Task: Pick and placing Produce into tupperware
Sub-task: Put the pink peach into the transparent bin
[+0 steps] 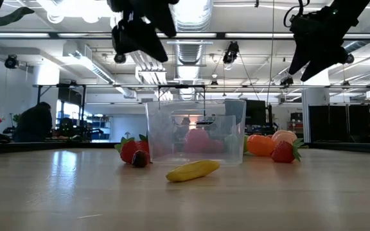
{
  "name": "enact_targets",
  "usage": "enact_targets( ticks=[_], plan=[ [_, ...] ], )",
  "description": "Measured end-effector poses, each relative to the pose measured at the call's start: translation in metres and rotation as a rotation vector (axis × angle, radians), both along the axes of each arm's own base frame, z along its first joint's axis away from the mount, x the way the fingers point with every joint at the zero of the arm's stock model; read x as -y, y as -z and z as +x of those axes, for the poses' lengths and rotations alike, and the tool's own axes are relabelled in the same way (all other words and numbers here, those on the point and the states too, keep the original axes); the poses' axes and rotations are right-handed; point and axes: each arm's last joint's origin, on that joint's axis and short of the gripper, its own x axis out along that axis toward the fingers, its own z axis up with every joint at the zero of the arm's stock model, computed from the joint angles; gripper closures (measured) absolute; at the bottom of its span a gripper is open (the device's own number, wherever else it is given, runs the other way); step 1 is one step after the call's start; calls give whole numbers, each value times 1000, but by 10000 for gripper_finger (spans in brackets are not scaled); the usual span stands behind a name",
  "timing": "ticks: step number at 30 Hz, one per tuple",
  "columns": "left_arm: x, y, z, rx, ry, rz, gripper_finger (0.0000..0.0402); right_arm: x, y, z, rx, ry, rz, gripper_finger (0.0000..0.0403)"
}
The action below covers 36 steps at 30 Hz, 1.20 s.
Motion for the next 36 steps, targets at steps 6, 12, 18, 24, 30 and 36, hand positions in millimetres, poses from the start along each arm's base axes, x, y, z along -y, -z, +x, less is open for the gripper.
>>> enact_targets(
  ticks=[6, 12, 18, 24, 30, 36],
  plan=[
    [31, -11, 0, 41, 68, 3, 192, -2, 0, 2, 42, -1, 89, 110],
    [57, -10, -11, 47, 121, 18, 192, -5, 2, 1, 70, 36, 235, 110],
    [75, -9, -22, 45, 149, 40, 192, -7, 6, -6, -3, 63, 281, 110],
    [75, -3, -24, 21, 72, 13, 192, -13, 10, -13, -72, 86, 365, 110],
    [76, 6, -21, -25, -126, -123, 192, -16, 12, -17, -121, 85, 339, 110],
    [69, 32, -10, -103, -281, -107, 192, -14, 12, -19, -154, 92, 254, 110]
  ],
)
